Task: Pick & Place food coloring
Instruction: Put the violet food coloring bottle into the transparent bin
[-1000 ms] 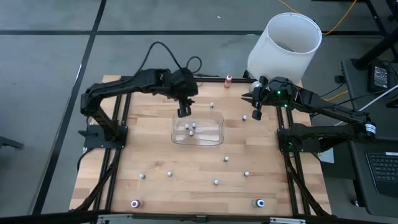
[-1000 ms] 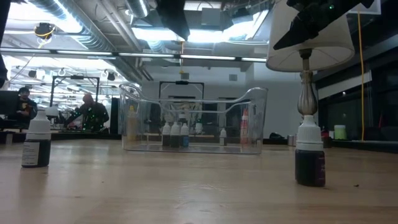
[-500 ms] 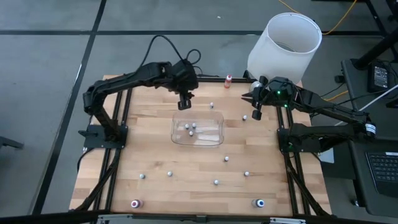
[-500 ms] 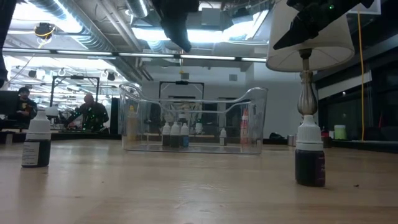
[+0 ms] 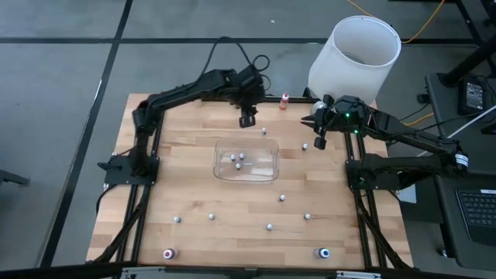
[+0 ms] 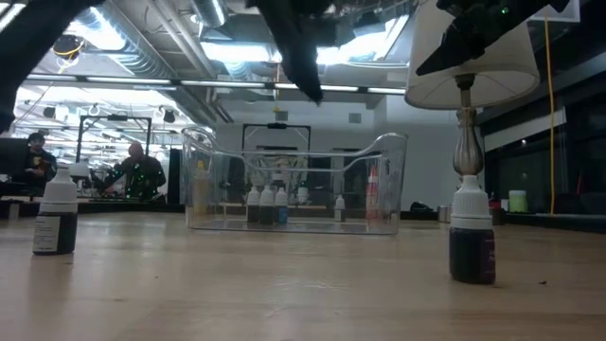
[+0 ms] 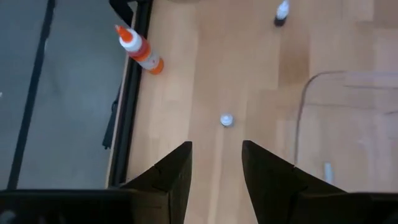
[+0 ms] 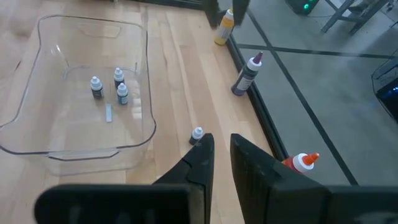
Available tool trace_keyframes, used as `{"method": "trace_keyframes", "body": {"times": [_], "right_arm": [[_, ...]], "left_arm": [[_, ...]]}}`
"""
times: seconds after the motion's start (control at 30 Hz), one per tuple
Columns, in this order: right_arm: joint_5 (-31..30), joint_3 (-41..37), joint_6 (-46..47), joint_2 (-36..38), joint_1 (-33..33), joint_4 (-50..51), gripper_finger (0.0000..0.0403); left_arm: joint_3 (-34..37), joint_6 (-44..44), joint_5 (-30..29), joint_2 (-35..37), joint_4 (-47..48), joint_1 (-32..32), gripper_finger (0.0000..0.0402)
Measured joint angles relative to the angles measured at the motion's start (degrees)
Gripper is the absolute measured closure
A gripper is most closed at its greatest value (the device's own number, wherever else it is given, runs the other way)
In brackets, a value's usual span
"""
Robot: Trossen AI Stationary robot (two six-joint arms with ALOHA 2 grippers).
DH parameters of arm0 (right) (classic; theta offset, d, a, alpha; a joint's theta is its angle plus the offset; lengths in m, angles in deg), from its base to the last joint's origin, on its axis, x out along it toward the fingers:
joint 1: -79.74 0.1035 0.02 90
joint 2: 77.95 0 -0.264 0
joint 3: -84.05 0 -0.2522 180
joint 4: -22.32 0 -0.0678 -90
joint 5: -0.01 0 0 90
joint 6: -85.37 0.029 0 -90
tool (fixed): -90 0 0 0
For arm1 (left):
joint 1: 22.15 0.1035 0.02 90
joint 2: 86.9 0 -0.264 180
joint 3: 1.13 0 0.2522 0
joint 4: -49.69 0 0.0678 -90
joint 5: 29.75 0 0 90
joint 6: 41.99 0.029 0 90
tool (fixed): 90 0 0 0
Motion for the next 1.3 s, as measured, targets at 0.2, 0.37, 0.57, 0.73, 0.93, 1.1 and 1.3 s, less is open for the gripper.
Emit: {"method": "trace_keyframes", "body": {"times": [0.2, 0.37, 0.57, 0.73, 0.93, 1.1, 1.3], "right_arm": [[0.0, 0.0, 0.0, 0.0, 0.0, 0.0, 0.0345], [0.0, 0.0, 0.0, 0.0, 0.0, 0.1, 0.0345], [0.0, 0.0, 0.0, 0.0, 0.0, 0.1, 0.0345], [0.0, 0.0, 0.0, 0.0, 0.0, 0.1, 0.0345], [0.0, 0.0, 0.0, 0.0, 0.0, 0.1, 0.0345], [0.0, 0.0, -0.2, 0.0, 0.0, 0.1, 0.0345], [-0.1, 0.0, -0.2, 0.0, 0.0, 0.1, 0.0345]], "left_arm": [[-3.1, 0.5, 0.5, -6.7, -0.1, 0.9, 0.0265], [-3.1, 0.8, 0.7, -10.2, -0.2, 0.8, 0.0265], [-3.1, 1.2, 2.7, -13.6, -0.3, 0.8, 0.0265], [-3.1, 1.2, 3.2, -16.7, -0.7, 0.7, 0.0265], [-3.1, 1.2, 5.1, -18.8, -1.2, 0.7, 0.0265], [-1.5, 1.3, 5.9, -18.8, -4.8, 0.5, 0.0265], [0.8, 1.3, 5.9, -18.8, -8.1, 0.2, 0.0265]]}}
